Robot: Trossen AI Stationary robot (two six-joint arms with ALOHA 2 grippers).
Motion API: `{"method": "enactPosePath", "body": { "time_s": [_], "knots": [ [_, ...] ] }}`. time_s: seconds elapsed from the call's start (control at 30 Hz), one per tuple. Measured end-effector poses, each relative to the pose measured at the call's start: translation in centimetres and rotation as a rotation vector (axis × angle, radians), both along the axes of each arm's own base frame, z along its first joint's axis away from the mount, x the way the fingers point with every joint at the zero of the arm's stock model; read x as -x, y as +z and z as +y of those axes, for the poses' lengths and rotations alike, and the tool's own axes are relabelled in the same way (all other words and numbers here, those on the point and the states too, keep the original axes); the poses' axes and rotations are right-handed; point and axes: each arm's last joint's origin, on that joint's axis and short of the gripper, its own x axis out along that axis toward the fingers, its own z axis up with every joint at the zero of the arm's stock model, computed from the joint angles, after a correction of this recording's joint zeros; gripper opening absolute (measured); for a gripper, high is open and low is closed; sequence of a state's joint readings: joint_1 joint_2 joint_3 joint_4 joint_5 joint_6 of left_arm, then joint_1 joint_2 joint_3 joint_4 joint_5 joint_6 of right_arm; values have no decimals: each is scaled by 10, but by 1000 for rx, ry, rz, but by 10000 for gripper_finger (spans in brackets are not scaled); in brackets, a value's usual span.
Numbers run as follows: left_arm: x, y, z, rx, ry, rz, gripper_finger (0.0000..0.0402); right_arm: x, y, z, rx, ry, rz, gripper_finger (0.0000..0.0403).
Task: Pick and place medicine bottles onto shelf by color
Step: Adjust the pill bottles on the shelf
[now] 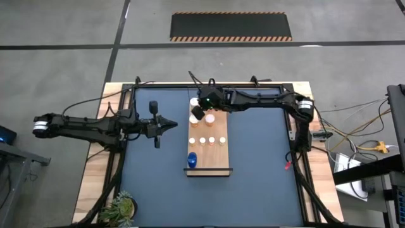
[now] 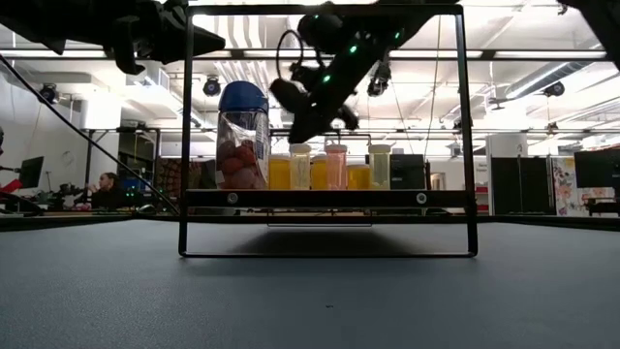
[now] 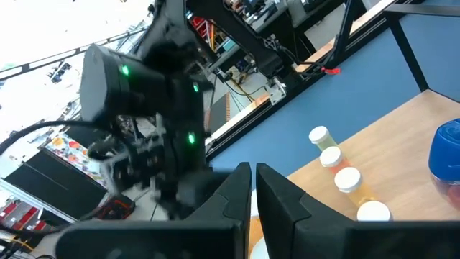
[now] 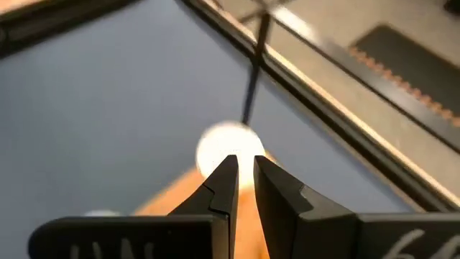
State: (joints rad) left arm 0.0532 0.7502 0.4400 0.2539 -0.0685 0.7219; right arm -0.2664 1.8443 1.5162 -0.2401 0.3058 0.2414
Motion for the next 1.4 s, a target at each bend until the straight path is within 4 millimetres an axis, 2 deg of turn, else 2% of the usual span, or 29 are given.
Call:
{"method": "enactPosePath", "body": {
  "time_s": [0.13,0.33,0.7,1.4],
  "knots": [
    [0,0,0,0,0,0,6,21,12,3,-88,-24,90,38],
    [0,0,0,0,0,0,6,35,5,-2,-161,-74,191,38],
    [0,0,0,2,0,-5,6,26,-13,-8,-117,-111,196,38],
    [0,0,0,4,0,-8,6,24,-12,-11,-47,-113,198,38]
  ]
}}
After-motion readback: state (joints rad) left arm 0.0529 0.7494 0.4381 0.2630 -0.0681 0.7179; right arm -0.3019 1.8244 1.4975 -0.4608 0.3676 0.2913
